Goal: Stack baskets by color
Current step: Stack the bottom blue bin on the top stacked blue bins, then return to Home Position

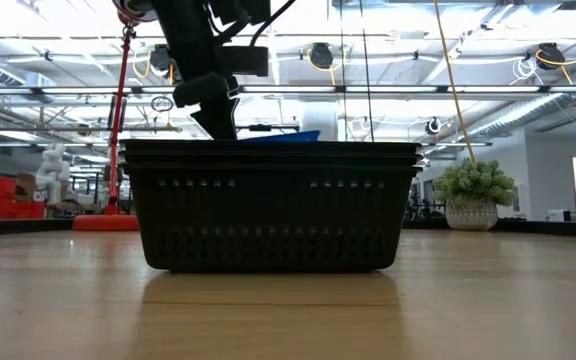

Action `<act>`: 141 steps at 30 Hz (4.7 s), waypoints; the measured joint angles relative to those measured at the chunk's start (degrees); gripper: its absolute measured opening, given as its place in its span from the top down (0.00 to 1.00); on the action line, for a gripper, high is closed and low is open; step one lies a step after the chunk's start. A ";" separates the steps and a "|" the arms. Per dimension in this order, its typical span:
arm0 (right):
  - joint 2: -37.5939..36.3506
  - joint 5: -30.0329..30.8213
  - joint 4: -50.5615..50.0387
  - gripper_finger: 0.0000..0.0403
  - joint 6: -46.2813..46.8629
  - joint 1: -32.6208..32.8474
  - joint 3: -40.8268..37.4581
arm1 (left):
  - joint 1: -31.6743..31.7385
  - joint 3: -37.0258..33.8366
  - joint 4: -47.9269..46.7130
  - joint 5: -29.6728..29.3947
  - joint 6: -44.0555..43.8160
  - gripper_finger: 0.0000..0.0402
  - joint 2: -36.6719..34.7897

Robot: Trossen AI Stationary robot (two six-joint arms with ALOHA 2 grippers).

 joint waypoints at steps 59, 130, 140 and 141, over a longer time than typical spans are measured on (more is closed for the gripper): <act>-0.02 -0.19 0.35 1.00 0.02 0.01 -1.67 | 3.23 -1.45 -5.17 -0.33 -2.06 0.77 -4.08; -30.64 -15.79 48.62 1.00 -25.34 -3.64 -36.54 | -18.10 -33.36 33.50 -2.52 0.88 0.99 -40.71; -40.31 -22.39 53.14 1.00 -26.77 -6.53 -45.18 | -13.13 -45.19 48.18 8.08 4.84 0.99 -49.17; -40.87 -22.95 53.77 1.00 -26.82 -6.93 -45.92 | -12.44 -46.18 49.09 9.35 4.98 0.99 -49.79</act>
